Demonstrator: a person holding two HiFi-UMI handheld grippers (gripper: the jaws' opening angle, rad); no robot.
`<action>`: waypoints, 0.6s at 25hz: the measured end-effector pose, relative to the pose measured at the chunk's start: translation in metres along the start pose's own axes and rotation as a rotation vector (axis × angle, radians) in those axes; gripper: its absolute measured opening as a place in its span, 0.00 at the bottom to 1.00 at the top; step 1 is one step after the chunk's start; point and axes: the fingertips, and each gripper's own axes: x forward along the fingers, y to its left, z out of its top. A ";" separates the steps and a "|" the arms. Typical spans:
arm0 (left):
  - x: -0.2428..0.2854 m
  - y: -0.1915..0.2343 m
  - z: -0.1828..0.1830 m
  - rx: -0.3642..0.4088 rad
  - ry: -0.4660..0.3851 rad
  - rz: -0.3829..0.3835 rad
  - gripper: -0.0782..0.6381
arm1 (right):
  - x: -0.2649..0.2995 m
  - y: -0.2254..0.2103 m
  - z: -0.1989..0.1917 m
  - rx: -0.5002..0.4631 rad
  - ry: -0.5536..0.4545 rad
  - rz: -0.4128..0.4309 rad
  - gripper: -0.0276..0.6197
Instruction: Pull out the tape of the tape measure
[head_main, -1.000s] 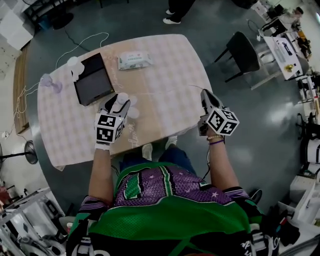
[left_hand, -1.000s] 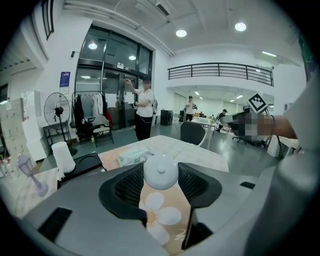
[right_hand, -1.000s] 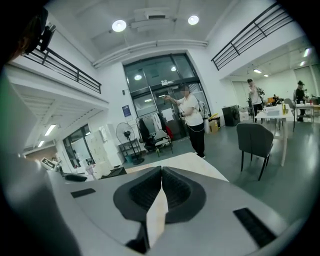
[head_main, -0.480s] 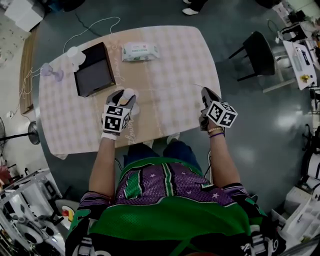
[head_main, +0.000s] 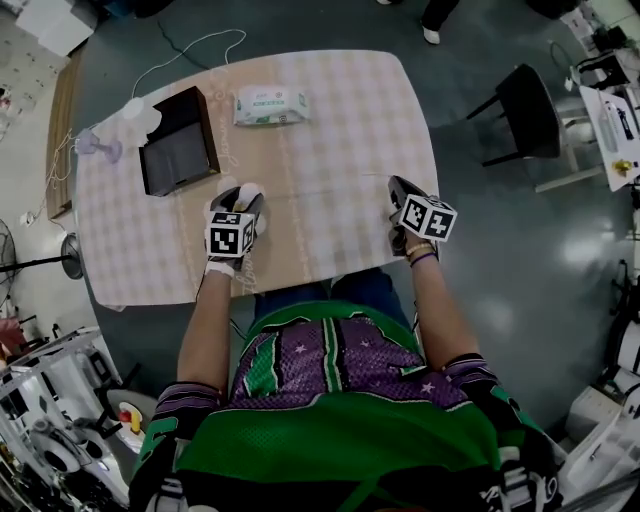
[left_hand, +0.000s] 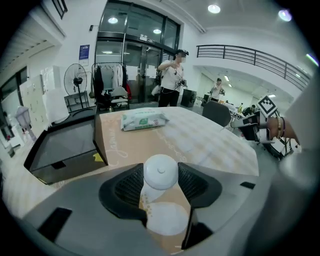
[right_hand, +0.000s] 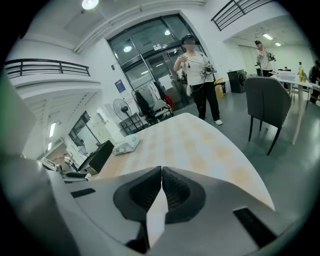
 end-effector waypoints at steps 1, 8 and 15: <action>0.004 -0.002 -0.004 -0.001 0.014 -0.003 0.44 | 0.005 -0.003 0.000 -0.003 0.007 0.003 0.06; 0.032 -0.011 -0.028 -0.039 0.087 -0.002 0.44 | 0.031 -0.024 -0.010 -0.021 0.062 0.010 0.06; 0.043 -0.011 -0.039 -0.041 0.135 0.035 0.44 | 0.038 -0.038 -0.020 -0.034 0.104 0.003 0.07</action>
